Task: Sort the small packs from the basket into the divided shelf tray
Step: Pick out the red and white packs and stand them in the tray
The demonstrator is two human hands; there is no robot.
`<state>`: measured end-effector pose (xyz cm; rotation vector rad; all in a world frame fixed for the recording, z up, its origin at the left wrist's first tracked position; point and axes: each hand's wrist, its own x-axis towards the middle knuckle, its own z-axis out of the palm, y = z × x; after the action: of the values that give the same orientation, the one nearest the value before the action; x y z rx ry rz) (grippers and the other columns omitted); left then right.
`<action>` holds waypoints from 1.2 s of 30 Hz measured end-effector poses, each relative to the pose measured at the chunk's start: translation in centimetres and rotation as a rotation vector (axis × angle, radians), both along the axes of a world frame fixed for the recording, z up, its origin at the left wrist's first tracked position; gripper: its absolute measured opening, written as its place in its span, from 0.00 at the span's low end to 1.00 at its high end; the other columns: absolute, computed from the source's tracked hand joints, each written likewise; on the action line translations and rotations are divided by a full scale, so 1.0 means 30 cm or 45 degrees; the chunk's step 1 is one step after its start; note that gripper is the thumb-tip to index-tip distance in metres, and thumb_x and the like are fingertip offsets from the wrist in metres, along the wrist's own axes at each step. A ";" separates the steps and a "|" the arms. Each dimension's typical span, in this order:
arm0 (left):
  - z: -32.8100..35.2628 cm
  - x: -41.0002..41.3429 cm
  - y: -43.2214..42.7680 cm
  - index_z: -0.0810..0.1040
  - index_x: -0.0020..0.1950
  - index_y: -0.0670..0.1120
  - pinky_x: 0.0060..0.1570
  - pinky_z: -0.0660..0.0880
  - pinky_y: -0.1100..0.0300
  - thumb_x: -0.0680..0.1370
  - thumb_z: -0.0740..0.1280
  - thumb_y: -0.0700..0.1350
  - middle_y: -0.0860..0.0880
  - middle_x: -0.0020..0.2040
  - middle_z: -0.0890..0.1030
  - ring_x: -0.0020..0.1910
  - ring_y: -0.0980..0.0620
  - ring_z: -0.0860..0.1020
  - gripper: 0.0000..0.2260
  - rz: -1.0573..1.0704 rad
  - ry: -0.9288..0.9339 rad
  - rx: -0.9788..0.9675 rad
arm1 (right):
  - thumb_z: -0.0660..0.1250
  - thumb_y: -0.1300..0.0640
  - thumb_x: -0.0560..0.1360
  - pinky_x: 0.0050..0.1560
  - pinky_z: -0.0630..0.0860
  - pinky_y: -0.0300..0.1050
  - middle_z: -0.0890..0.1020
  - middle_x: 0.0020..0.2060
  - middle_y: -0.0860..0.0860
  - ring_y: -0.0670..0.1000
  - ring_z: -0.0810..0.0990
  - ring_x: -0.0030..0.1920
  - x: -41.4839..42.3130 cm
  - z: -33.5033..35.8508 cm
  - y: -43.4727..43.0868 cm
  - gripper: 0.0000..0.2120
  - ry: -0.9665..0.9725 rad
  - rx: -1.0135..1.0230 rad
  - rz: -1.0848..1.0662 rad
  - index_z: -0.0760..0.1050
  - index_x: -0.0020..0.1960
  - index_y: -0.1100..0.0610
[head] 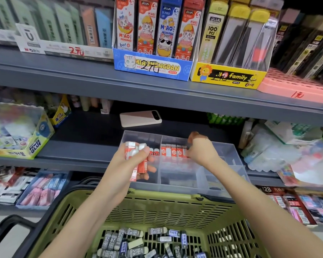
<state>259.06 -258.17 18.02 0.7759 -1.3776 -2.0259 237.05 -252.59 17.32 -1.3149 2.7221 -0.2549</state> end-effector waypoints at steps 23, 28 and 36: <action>0.034 0.118 -0.098 0.75 0.50 0.41 0.21 0.66 0.68 0.69 0.70 0.49 0.47 0.34 0.78 0.33 0.54 0.78 0.15 0.277 0.237 0.286 | 0.66 0.68 0.74 0.39 0.81 0.40 0.81 0.38 0.58 0.50 0.79 0.30 0.188 0.158 -0.069 0.08 -1.088 -0.787 0.018 0.77 0.53 0.66; 0.012 0.150 -0.146 0.73 0.51 0.41 0.21 0.68 0.67 0.74 0.68 0.42 0.46 0.32 0.79 0.31 0.53 0.79 0.09 0.389 0.230 0.326 | 0.69 0.64 0.73 0.47 0.81 0.49 0.84 0.38 0.61 0.55 0.84 0.36 0.232 0.074 -0.216 0.02 -0.763 -0.288 0.138 0.77 0.46 0.62; -0.021 0.149 -0.148 0.72 0.51 0.42 0.38 0.80 0.61 0.76 0.67 0.43 0.38 0.48 0.84 0.50 0.44 0.83 0.07 0.300 0.260 0.399 | 0.66 0.63 0.72 0.53 0.77 0.42 0.83 0.51 0.54 0.54 0.81 0.51 0.270 0.021 -0.310 0.10 -0.230 0.116 0.258 0.81 0.53 0.60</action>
<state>263.53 -262.61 17.38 0.7949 -0.8253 -2.0885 245.16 -261.89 17.95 -1.4521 2.4026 -0.2165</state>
